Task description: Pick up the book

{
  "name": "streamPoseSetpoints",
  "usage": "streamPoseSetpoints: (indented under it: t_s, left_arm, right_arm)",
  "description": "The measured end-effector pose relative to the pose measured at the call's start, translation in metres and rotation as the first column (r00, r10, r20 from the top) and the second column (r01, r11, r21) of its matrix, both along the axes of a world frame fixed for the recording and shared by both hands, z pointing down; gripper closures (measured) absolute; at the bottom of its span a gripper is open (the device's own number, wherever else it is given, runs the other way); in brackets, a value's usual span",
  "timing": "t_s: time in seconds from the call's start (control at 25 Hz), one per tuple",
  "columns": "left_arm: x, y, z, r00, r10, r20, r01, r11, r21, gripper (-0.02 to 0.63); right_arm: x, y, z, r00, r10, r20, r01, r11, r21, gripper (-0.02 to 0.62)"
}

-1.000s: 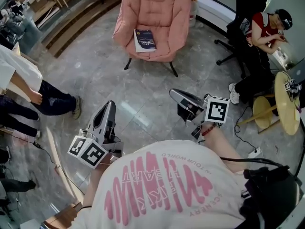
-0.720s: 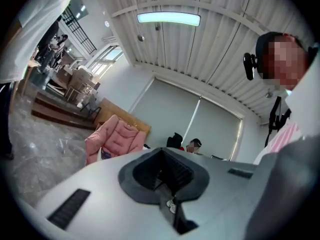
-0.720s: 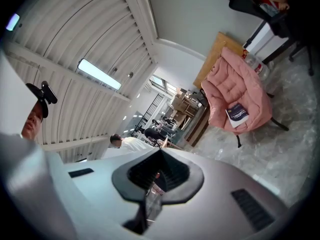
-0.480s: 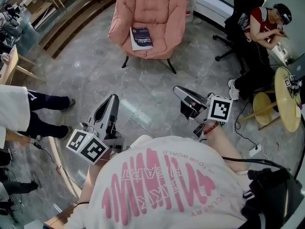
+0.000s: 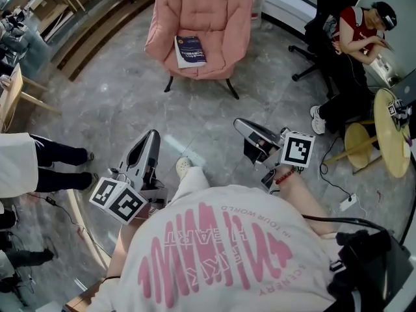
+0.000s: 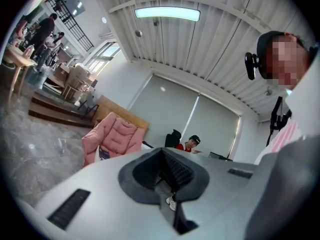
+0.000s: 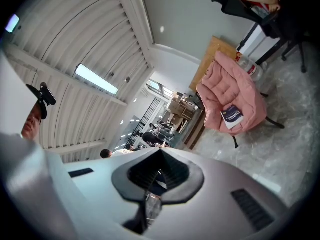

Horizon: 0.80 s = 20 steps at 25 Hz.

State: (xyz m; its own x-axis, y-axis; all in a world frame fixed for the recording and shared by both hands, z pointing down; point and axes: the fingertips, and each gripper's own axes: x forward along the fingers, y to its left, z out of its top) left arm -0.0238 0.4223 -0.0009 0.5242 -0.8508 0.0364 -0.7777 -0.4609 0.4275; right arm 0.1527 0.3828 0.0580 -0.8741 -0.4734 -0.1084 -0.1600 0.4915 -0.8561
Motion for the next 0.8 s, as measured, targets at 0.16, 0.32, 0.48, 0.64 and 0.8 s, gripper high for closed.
streamPoseSetpoints:
  t_s: [0.16,0.32,0.48,0.64,0.8]
  left_arm:
    - [-0.003,-0.009,-0.001,1.000,0.007,-0.012,-0.007,1.000,0.008,0.598]
    - [-0.010,-0.022,0.000,1.000,0.021,-0.001,-0.021,1.000,0.012,0.598]
    - [-0.020,-0.039,0.001,1.000,0.027,-0.006,-0.027,1.000,0.014,0.598]
    - [-0.027,-0.063,0.003,0.998,0.054,-0.013,-0.053,0.999,0.001,0.598]
    - [-0.032,-0.097,-0.002,0.996,0.088,-0.017,-0.088,0.996,0.005,0.598]
  right_arm:
    - [-0.004,-0.006,0.001,1.000,0.003,-0.004,-0.003,1.000,-0.004,0.586]
    - [-0.009,-0.018,-0.003,1.000,0.020,-0.005,-0.020,1.000,0.006,0.585]
    - [-0.018,-0.029,-0.003,1.000,0.026,-0.012,-0.026,1.000,0.006,0.586]
    - [-0.023,-0.046,0.000,0.998,0.054,-0.019,-0.054,0.998,-0.011,0.586]
    - [-0.027,-0.067,-0.005,0.996,0.082,-0.026,-0.082,0.996,-0.014,0.586]
